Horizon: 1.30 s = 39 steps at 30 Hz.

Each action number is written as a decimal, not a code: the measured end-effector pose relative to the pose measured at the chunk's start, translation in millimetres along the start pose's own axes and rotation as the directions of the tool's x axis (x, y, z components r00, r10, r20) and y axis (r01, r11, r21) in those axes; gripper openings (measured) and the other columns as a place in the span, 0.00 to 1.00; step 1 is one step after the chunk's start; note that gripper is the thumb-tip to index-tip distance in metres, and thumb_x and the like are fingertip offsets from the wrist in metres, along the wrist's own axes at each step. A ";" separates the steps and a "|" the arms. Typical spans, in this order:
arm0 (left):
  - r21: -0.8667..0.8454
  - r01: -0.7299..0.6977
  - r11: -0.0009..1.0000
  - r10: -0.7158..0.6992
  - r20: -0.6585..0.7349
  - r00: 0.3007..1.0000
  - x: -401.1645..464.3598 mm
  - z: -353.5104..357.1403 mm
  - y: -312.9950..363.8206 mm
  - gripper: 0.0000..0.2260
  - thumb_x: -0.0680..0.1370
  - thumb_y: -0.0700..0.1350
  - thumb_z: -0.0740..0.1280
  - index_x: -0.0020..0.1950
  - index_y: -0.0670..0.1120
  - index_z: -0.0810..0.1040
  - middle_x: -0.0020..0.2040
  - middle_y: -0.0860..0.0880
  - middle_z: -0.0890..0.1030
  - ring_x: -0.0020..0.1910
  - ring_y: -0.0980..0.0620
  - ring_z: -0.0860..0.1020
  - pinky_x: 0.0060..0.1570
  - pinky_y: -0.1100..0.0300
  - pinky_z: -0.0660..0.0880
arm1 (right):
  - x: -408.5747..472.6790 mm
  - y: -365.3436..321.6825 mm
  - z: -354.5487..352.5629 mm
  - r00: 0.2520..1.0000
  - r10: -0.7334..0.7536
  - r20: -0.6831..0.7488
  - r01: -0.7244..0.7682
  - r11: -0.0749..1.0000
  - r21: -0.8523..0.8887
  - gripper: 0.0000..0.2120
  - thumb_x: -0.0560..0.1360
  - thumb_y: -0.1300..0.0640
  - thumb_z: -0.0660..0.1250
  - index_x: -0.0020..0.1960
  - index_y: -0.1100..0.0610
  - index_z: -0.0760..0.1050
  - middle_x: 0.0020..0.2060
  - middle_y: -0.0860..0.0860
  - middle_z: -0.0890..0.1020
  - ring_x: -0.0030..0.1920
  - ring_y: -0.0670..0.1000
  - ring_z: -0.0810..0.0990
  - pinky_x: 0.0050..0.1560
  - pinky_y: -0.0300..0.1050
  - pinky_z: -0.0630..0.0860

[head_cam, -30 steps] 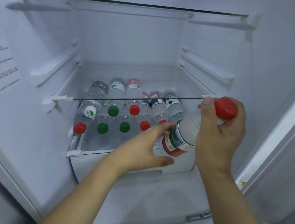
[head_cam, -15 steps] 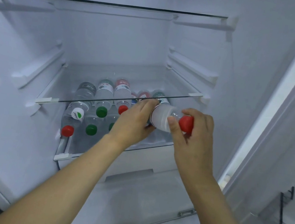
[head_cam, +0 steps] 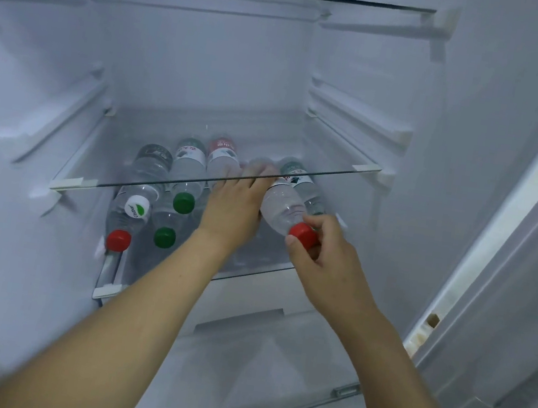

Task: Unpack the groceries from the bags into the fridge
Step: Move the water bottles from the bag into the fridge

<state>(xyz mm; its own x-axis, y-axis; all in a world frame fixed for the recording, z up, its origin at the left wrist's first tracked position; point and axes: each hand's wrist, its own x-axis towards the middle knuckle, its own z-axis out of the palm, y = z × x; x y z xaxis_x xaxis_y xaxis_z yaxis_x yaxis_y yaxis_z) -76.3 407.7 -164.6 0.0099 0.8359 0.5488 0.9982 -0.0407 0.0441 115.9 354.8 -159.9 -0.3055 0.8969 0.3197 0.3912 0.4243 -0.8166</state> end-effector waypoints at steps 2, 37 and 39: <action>0.012 0.021 1.000 -0.021 0.061 0.998 -0.2 0.2 -5.2 0.39 0.67 0.37 0.68 0.76 0.54 0.60 0.75 0.53 0.64 0.71 0.43 0.66 0.68 0.45 0.64 | 7.7 3.0 7.2 0.999 0.015 0.046 -0.012 0.999 -0.051 0.17 0.77 0.50 0.67 0.64 0.49 0.68 0.52 0.47 0.79 0.45 0.44 0.78 0.41 0.30 0.69; 0.162 0.257 0.953 -0.271 0.072 0.960 -42.3 -13.3 -14.8 0.30 0.80 0.55 0.49 0.77 0.39 0.61 0.76 0.40 0.64 0.76 0.39 0.61 0.75 0.42 0.52 | 58.4 4.0 39.1 0.969 -0.009 0.248 0.117 0.899 -0.423 0.31 0.81 0.49 0.60 0.78 0.60 0.52 0.76 0.57 0.59 0.76 0.56 0.58 0.76 0.51 0.56; 0.125 0.277 0.953 -0.286 0.066 0.956 -50.4 -20.3 -9.2 0.29 0.79 0.54 0.49 0.75 0.38 0.64 0.74 0.38 0.68 0.74 0.38 0.64 0.75 0.42 0.55 | 46.5 -1.5 31.4 0.950 0.013 0.312 0.147 0.862 -0.485 0.33 0.82 0.48 0.57 0.79 0.61 0.47 0.78 0.56 0.53 0.78 0.55 0.50 0.77 0.49 0.49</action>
<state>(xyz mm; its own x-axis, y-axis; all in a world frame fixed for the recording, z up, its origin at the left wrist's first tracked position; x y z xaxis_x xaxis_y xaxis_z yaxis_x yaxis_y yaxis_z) -87.2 354.9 -175.7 -0.2725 0.8468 0.4569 0.9612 0.2608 0.0899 73.8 392.0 -158.9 -0.5556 0.8191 0.1432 0.7133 0.5580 -0.4242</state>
